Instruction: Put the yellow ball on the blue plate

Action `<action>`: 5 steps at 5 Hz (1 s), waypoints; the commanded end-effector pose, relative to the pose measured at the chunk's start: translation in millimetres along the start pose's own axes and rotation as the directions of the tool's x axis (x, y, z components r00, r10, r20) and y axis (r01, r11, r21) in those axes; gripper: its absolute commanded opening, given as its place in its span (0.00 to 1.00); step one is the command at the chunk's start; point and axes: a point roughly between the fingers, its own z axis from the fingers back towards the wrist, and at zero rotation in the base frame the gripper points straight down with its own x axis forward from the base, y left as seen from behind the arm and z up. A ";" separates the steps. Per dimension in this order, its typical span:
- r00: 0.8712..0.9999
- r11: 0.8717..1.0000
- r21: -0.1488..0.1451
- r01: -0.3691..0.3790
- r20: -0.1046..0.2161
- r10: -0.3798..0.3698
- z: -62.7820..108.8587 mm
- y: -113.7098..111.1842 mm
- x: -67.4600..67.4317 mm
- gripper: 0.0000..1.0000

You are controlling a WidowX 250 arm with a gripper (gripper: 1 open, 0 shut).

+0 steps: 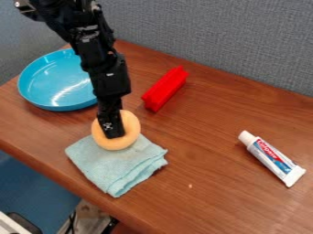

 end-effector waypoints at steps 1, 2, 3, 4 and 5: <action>1.000 0.999 -0.047 0.009 -0.006 -0.009 -26.5 -0.7 -3.0 0.00; 1.000 0.999 -0.047 0.012 -0.005 -0.012 -26.7 0.1 -2.9 0.00; 1.000 0.999 -0.046 0.014 -0.004 -0.014 -26.8 0.9 -2.9 0.00; 1.000 0.999 -0.045 0.016 -0.004 -0.016 -27.0 1.8 -2.9 0.00; 1.000 0.999 -0.047 0.017 -0.003 -0.018 -28.7 2.6 -2.9 0.00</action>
